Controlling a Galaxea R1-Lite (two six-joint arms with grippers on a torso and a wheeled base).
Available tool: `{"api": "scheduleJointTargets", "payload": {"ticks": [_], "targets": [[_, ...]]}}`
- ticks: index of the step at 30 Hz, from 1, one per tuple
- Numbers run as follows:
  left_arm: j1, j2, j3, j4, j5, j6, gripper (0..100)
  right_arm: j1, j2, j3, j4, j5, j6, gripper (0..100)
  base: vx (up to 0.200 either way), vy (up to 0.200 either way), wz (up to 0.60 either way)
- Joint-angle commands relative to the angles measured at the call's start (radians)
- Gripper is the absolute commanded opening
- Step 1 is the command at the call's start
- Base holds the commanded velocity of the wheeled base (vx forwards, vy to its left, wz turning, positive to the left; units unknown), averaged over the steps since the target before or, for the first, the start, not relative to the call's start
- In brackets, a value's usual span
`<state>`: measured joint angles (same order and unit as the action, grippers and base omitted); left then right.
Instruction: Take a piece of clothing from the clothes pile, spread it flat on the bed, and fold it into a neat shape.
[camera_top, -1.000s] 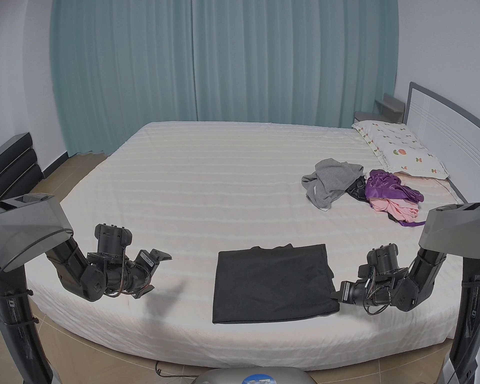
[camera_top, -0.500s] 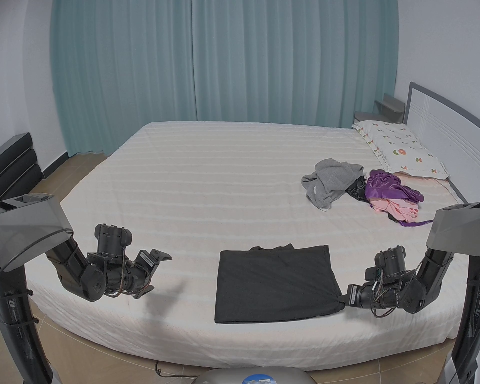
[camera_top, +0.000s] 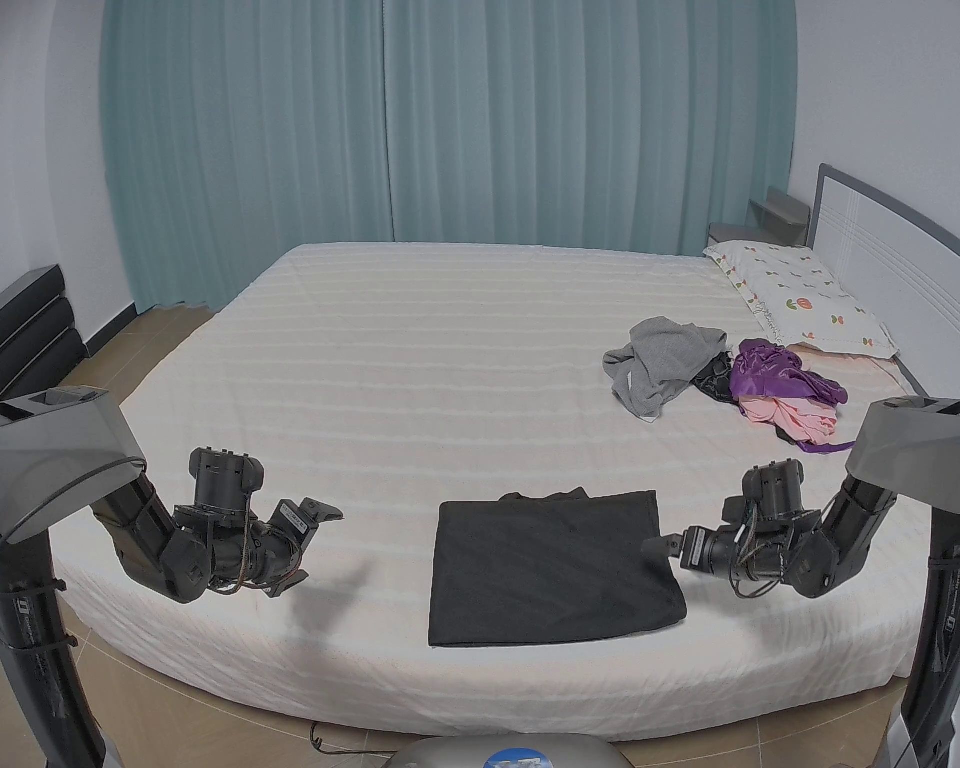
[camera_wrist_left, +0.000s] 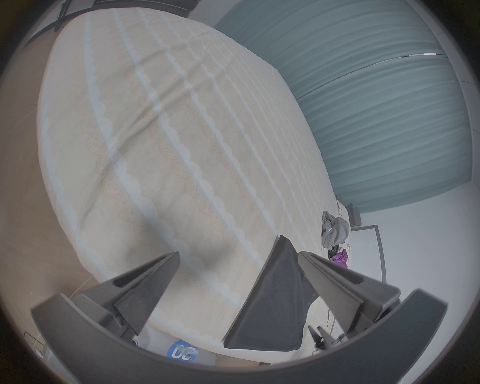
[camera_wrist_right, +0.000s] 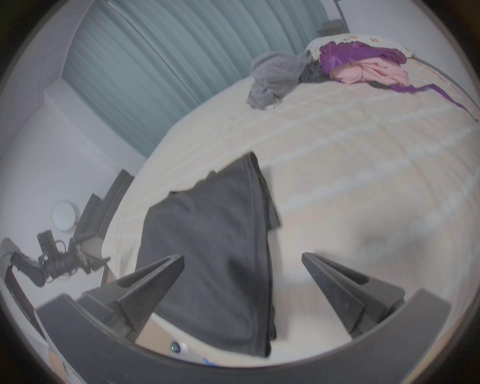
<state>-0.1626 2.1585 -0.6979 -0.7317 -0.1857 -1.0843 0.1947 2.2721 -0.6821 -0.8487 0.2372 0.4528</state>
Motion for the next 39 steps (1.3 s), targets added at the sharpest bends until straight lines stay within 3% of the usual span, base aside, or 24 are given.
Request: {"api": "scheduleJointTargets", "payload": {"ticks": [1,8,24,25,39], "targets": [[0.0,0.001,0.0,-0.002,0.0,0.0,100,-0.004,0.113,-0.205,0.046,-0.012,0.043,100,0.0,0.0,0.0],[0.0,0.001,0.0,-0.002,0.0,0.001,100,-0.004,0.21,-0.453,0.175,-0.018,0.11,100,0.0,0.0,0.0],[0.0,0.001,0.0,-0.002,0.0,0.0,100,-0.012,0.288,-0.632,0.249,-0.036,0.13,100,0.0,0.0,0.0],[0.0,0.001,0.0,-0.002,0.0,0.001,100,-0.014,0.285,-0.636,0.249,-0.036,0.141,0,0.0,0.0,0.0],[0.0,0.001,0.0,-0.002,0.0,0.0,100,-0.031,0.279,-0.651,0.26,-0.055,0.195,0,0.0,0.0,0.0]]}}
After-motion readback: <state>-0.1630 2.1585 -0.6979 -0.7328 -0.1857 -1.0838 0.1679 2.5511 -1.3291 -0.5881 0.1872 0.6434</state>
